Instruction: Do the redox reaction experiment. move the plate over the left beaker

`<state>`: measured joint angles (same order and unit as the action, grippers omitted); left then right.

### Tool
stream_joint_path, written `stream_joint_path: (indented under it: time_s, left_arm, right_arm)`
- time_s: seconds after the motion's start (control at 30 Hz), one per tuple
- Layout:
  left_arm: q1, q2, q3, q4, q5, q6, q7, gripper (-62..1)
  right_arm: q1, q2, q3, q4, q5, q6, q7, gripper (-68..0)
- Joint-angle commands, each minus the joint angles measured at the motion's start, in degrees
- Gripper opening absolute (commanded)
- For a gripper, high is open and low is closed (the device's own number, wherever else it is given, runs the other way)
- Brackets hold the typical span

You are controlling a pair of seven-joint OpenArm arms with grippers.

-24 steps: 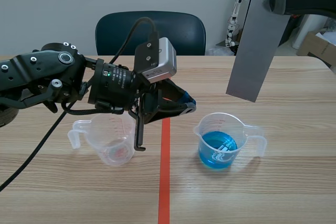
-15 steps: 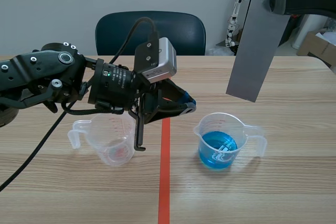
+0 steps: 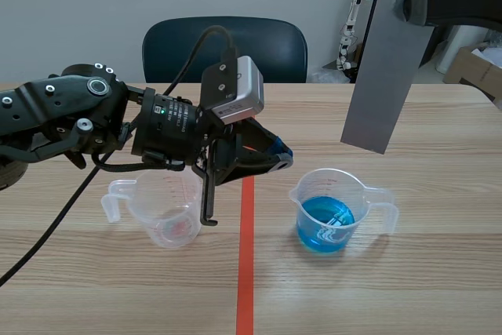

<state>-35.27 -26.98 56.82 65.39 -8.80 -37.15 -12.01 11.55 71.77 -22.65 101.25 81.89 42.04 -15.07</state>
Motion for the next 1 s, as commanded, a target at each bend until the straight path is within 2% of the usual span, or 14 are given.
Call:
stream_joint_path:
  time_s: [0.0, 0.27, 0.4, 0.57, 0.77, 0.97]
  left_arm:
    - [-0.94, 0.44, -0.46, 1.38, -0.57, 0.13, -0.61, -58.5]
    - [-0.9, 0.0, -0.46, 1.38, -0.57, 0.13, -1.09, -58.6]
    - [-0.7, -2.6, -0.48, 1.38, -0.59, 0.13, -3.26, -58.6]
    - [0.24, -8.33, -0.48, 1.38, -1.11, 0.15, -7.91, -58.6]
    - [4.48, -17.44, -3.43, 1.42, -8.96, 0.13, -17.18, -58.6]
    - [13.18, -26.29, -11.13, 1.42, -11.23, 0.11, -27.89, -58.6]
  right_arm:
    - [0.98, 0.42, 1.01, -0.04, 0.81, 0.66, 0.83, -66.9]
    - [0.98, 0.42, 1.01, -0.04, 0.81, 0.66, 0.83, -66.9]
    - [0.98, 0.42, 1.01, -0.04, 0.81, 0.66, 0.83, -66.9]
    - [1.01, 0.42, 1.01, -0.04, 0.81, 0.66, 1.05, -66.9]
    - [1.01, 0.31, 1.01, -0.04, 0.79, 0.66, 1.51, -66.9]
    - [1.01, -0.39, 1.01, -0.04, -0.9, 0.42, 3.04, -66.9]
